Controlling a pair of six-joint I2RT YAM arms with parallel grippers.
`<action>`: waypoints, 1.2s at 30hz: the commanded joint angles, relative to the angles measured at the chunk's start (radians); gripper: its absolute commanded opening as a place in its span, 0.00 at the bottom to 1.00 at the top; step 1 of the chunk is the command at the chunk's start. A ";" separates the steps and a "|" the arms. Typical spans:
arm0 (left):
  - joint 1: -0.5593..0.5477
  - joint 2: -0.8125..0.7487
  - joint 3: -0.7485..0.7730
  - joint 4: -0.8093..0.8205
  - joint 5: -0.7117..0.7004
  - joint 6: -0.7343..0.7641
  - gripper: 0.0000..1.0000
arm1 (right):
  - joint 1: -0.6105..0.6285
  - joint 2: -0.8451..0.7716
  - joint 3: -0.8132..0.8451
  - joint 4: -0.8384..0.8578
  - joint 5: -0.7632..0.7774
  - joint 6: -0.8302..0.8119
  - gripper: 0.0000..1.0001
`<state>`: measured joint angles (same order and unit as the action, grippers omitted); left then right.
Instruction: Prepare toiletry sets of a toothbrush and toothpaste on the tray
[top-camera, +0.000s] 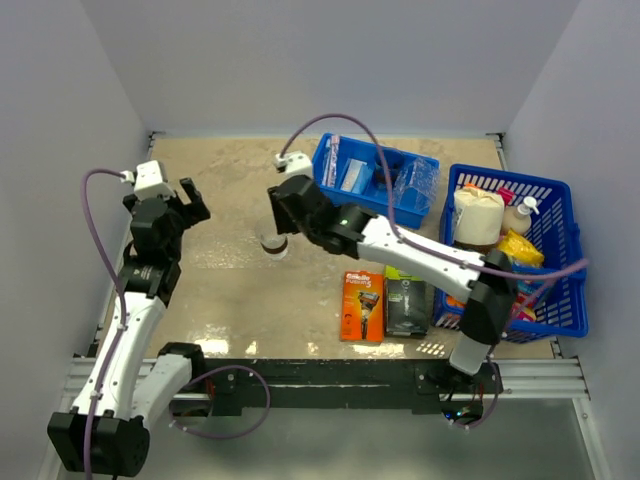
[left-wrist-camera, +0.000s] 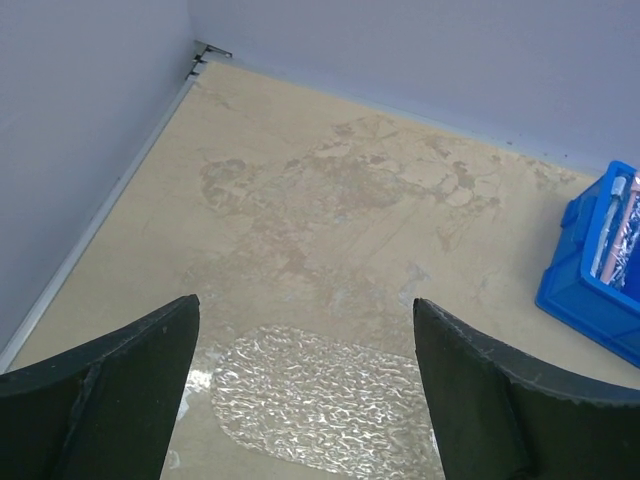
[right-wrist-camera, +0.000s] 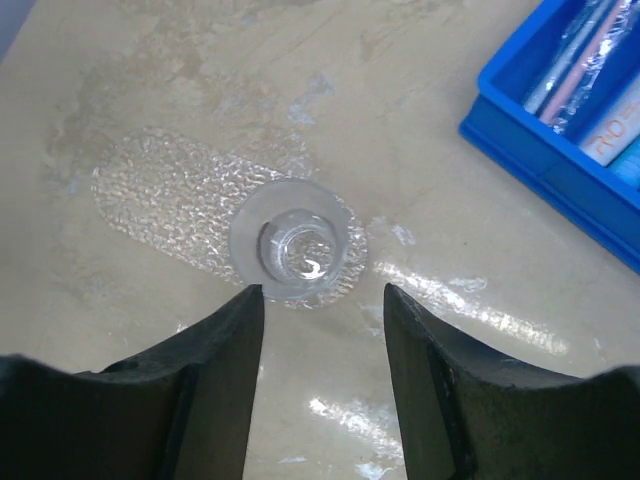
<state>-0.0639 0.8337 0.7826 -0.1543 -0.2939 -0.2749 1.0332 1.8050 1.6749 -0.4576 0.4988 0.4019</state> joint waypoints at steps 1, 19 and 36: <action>-0.112 0.022 -0.003 -0.019 -0.005 -0.036 0.89 | -0.141 -0.224 -0.209 0.109 -0.141 0.038 0.55; -0.220 0.317 0.040 -0.071 0.257 -0.103 0.67 | -0.424 -0.656 -0.554 0.056 -0.138 -0.018 0.66; -0.297 0.465 0.084 -0.083 0.233 -0.096 0.58 | -0.424 -0.648 -0.607 0.083 -0.184 -0.009 0.66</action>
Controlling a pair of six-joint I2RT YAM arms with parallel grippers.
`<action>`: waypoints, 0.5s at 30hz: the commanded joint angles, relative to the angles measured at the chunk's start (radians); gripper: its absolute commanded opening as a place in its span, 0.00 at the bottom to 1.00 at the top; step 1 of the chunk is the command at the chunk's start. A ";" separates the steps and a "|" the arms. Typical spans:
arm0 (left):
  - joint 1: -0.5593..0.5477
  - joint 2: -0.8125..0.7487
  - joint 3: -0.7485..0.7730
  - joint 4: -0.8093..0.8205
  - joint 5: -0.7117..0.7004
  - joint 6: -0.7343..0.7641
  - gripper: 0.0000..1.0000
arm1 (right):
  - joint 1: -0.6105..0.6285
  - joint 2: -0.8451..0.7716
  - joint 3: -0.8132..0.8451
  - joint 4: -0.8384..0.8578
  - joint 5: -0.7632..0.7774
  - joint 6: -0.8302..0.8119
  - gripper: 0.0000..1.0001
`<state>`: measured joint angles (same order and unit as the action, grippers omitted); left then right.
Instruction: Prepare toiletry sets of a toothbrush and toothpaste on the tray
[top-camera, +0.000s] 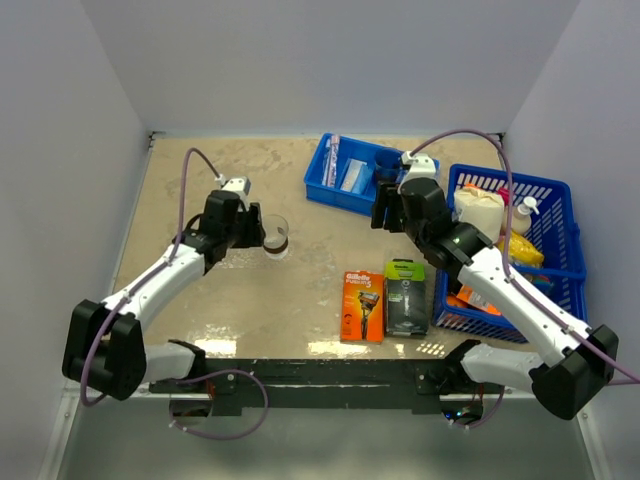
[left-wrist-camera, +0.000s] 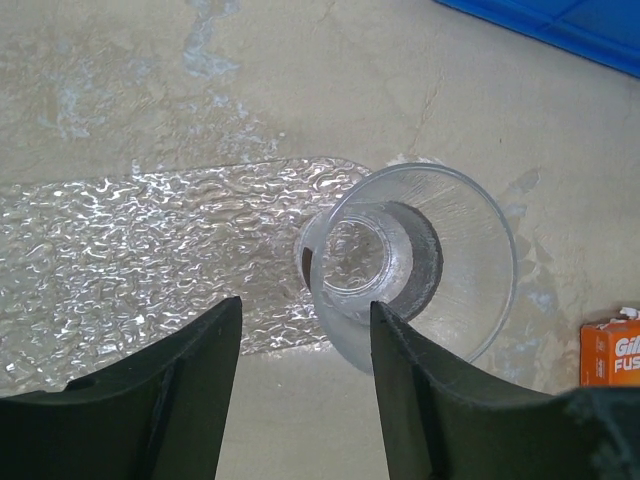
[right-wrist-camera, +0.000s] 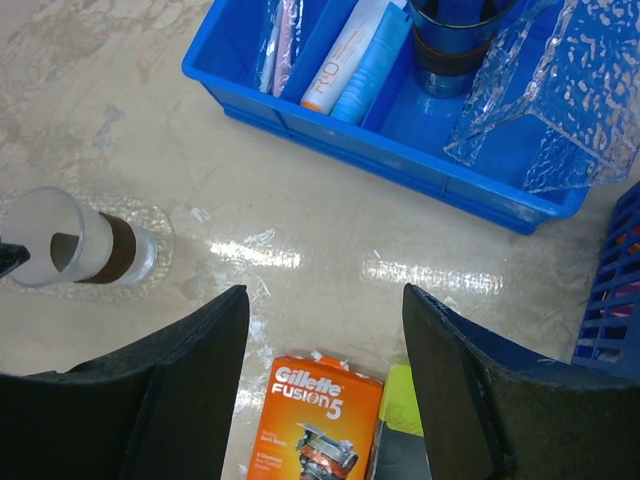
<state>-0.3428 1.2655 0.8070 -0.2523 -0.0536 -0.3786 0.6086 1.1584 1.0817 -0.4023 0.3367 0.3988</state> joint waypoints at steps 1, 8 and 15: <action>-0.019 0.050 0.064 0.013 -0.011 0.009 0.56 | 0.000 0.000 -0.016 0.028 -0.022 -0.008 0.66; -0.027 0.083 0.109 -0.005 -0.038 0.015 0.45 | 0.002 0.006 -0.037 0.029 -0.031 -0.008 0.66; -0.027 0.107 0.153 -0.050 -0.029 0.061 0.38 | 0.000 0.003 -0.051 0.033 -0.031 -0.015 0.66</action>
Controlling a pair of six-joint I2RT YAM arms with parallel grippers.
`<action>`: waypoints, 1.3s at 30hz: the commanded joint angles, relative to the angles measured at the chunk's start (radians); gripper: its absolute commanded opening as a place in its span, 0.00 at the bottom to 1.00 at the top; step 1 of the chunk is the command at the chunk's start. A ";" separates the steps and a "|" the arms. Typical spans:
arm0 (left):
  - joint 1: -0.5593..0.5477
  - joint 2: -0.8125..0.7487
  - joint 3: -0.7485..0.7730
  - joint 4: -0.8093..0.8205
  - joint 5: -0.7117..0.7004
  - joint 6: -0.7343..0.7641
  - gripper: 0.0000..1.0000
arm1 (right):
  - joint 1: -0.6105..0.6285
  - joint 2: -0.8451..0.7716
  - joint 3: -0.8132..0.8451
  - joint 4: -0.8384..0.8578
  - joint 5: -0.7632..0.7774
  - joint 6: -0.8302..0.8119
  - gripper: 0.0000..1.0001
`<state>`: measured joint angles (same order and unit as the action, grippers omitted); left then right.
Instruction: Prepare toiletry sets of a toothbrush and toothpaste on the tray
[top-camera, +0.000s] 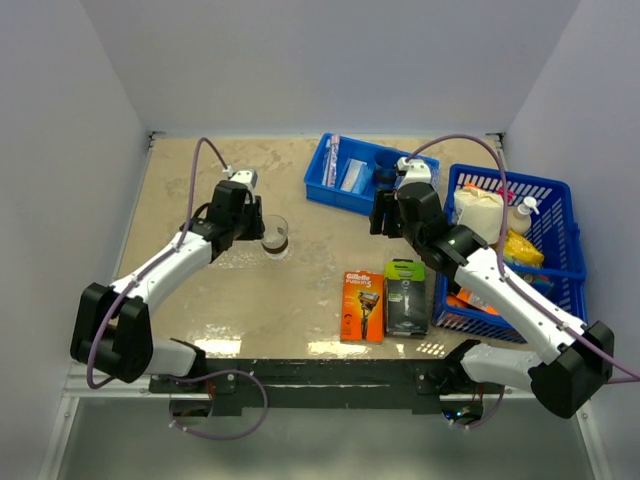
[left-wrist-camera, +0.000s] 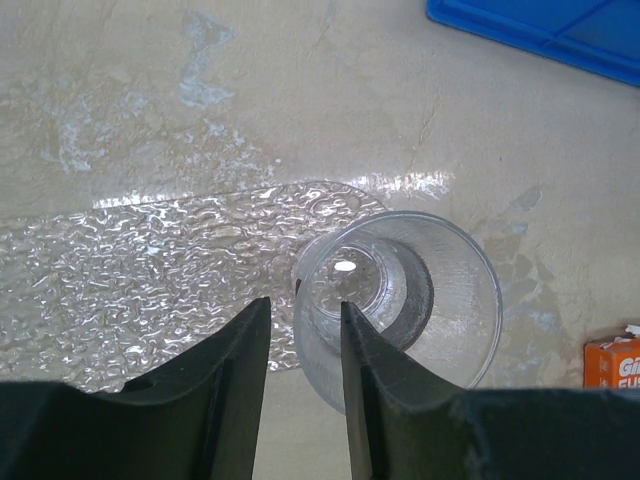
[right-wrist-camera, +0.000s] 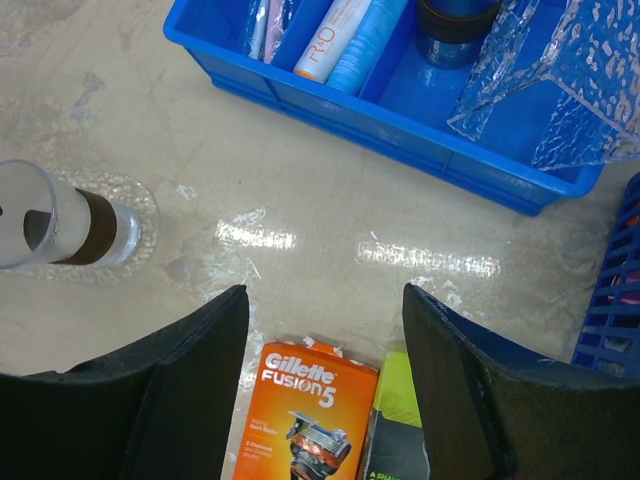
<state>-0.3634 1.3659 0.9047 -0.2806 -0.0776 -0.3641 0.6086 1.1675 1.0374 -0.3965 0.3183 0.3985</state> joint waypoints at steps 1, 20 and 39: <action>-0.006 0.015 0.059 -0.025 -0.002 0.054 0.36 | 0.002 -0.005 -0.008 0.025 -0.013 -0.016 0.66; -0.003 -0.021 0.046 -0.071 -0.023 0.157 0.00 | 0.000 -0.046 -0.033 0.024 0.015 -0.043 0.67; 0.340 -0.082 -0.003 -0.063 0.294 0.442 0.00 | 0.000 -0.117 -0.053 0.030 0.036 -0.075 0.68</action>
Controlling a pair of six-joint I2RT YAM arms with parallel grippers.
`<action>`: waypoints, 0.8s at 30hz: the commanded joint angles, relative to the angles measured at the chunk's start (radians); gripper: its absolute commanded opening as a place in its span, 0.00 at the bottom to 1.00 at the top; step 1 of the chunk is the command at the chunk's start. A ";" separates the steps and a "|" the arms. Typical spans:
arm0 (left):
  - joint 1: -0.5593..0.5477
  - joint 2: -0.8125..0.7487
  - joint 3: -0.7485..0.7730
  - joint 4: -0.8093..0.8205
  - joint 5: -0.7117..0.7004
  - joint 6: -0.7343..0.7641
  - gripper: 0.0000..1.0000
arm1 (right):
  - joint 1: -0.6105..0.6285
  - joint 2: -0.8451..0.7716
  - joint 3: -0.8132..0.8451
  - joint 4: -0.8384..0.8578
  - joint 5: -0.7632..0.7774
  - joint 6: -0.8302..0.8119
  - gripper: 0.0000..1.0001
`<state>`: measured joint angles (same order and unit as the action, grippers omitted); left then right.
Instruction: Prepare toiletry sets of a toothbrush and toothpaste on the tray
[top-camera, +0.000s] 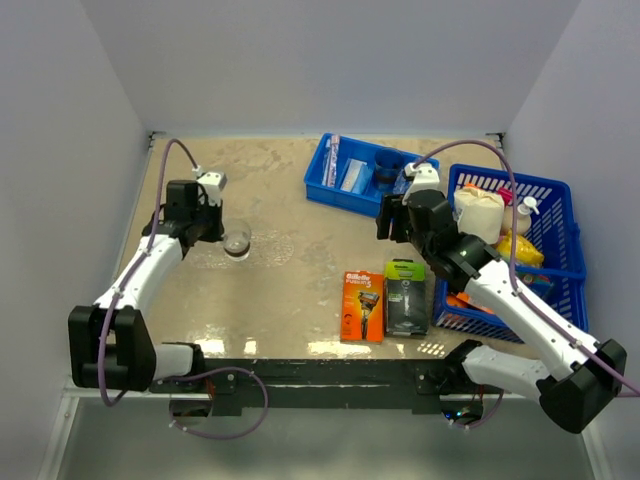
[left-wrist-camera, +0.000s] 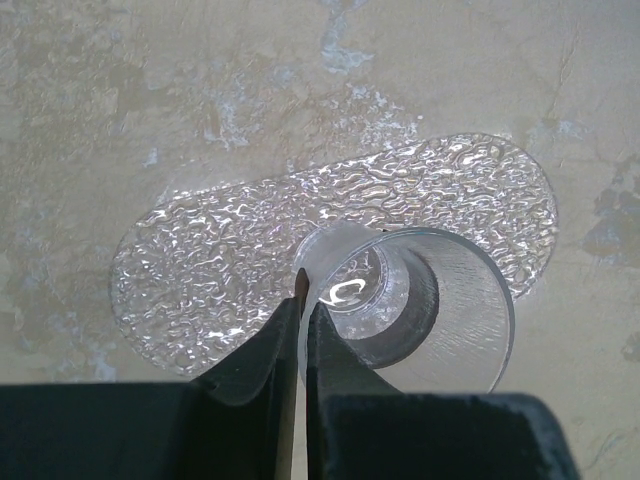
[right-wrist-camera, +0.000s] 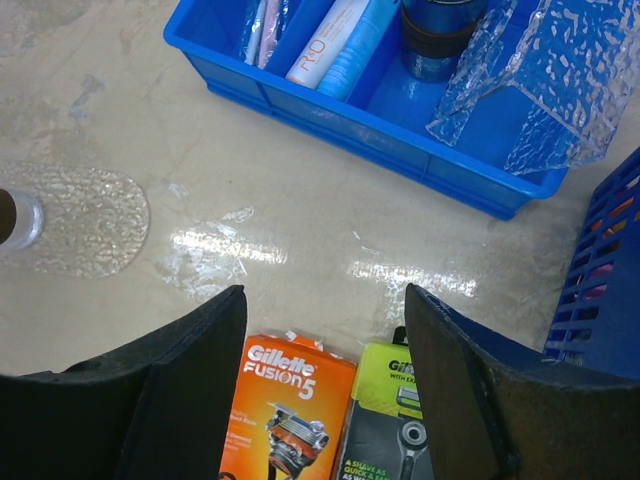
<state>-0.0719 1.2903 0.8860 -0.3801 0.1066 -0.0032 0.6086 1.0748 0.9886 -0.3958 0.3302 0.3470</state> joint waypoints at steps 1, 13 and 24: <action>0.072 -0.005 0.016 0.038 0.126 0.085 0.00 | 0.000 -0.026 -0.002 0.031 0.023 -0.026 0.67; 0.265 -0.008 0.039 0.001 0.277 0.146 0.00 | 0.000 -0.021 0.038 0.023 0.009 -0.103 0.69; 0.330 0.027 0.094 -0.042 0.245 0.181 0.00 | 0.000 -0.006 0.042 0.034 0.009 -0.151 0.70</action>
<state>0.2333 1.3140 0.9062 -0.4496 0.3412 0.1516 0.6086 1.0733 0.9890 -0.3950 0.3233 0.2291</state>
